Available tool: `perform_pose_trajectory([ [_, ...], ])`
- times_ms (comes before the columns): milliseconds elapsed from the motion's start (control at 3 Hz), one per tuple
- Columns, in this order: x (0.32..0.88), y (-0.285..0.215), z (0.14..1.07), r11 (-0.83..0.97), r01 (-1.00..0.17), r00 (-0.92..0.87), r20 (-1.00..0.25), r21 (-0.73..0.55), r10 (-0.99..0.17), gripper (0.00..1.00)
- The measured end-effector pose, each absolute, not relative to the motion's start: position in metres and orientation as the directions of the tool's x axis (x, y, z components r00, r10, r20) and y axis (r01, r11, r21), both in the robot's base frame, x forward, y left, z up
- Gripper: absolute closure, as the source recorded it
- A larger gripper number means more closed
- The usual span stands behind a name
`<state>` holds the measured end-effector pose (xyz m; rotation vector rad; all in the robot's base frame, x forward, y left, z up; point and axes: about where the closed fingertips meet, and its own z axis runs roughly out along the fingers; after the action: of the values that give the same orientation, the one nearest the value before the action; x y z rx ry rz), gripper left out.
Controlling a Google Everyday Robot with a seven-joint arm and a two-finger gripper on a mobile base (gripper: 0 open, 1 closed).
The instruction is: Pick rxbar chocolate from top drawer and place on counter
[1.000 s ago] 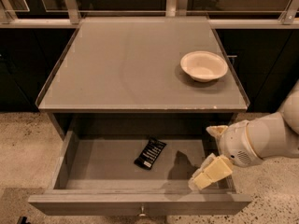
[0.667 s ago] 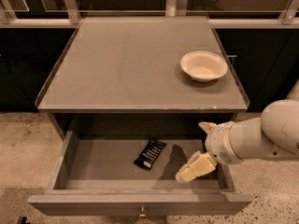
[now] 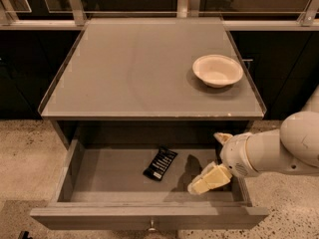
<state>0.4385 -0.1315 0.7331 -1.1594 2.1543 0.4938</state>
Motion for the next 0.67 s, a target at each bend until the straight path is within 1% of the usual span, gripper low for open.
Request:
perform_pose_trajectory([
  [333,0.4652,-0.0945,0.7109,0.503,-0.863,-0.369,-0.738,0.047,-0.565,0.00],
  [667,0.4655,-0.0945,0.7099,0.504,-0.862,-0.370,-0.738,0.047,-0.564,0.00],
])
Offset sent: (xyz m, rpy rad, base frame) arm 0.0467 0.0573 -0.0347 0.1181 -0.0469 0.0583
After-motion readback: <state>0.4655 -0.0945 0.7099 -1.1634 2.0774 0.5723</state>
